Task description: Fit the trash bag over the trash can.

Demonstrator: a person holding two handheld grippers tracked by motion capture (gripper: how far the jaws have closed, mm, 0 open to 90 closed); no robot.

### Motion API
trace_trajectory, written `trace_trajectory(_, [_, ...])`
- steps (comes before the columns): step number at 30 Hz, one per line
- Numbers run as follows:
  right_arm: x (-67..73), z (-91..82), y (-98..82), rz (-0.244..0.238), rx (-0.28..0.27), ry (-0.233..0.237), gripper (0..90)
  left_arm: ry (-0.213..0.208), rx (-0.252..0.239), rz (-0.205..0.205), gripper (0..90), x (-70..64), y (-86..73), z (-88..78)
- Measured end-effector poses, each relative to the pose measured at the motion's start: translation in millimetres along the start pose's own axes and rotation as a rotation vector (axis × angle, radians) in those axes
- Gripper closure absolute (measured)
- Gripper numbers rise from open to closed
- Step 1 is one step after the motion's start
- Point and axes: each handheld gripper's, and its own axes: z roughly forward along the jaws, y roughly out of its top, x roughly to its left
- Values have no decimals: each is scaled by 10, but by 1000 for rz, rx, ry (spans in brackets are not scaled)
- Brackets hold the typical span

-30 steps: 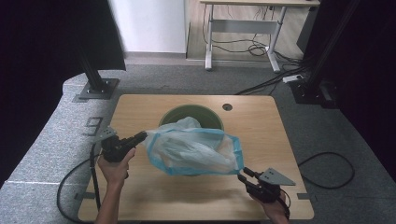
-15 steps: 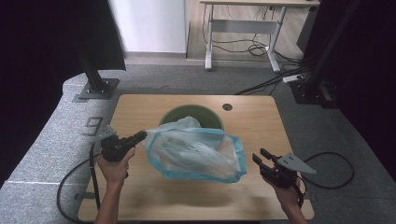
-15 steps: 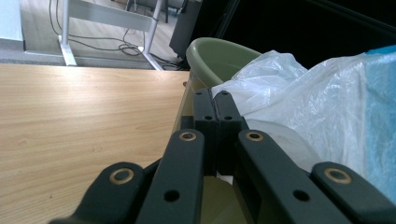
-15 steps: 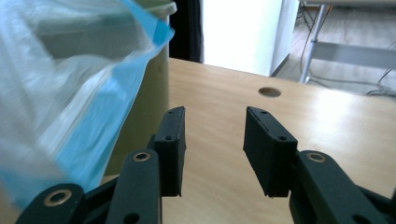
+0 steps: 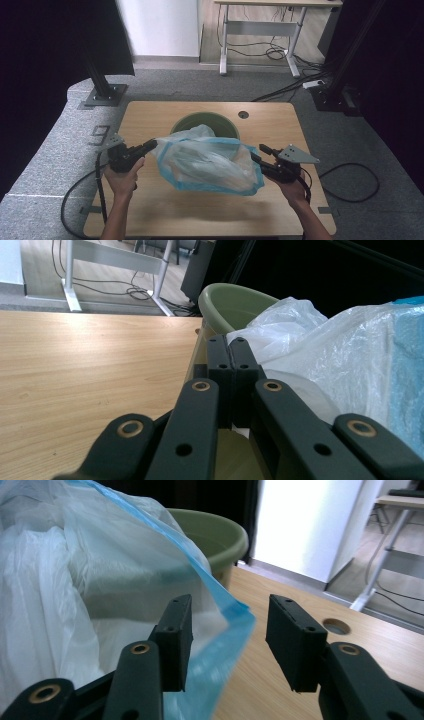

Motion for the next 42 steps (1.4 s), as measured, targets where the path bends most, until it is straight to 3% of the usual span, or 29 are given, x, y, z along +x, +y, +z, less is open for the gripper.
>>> trace_trajectory(7, [-1,213,59,-42,28,33,483,2,2,2,900,4,25,12])
trace_trajectory(9, [-25,251,71,-78,28,42,499,2,3,2,900,5,28,14])
trace_trajectory(11, [-53,277,74,-84,28,73,509,2,3,1,900,6,29,16])
trace_trajectory(14, [-69,322,67,-100,49,79,527,4,8,1,900,16,32,24])
trace_trajectory(21, [-136,399,93,-112,43,94,639,6,12,3,900,12,44,28])
trace_trajectory(27, [-124,439,96,-133,70,144,851,1,9,0,900,14,82,45])
trace_trajectory(30, [-149,438,117,-136,57,131,885,0,9,11,900,0,134,57])
trace_trajectory(34, [-237,457,207,-120,47,76,887,0,4,16,900,2,213,95])
trace_trajectory(42, [-363,649,485,-125,47,-21,888,21,16,5,900,107,338,252])
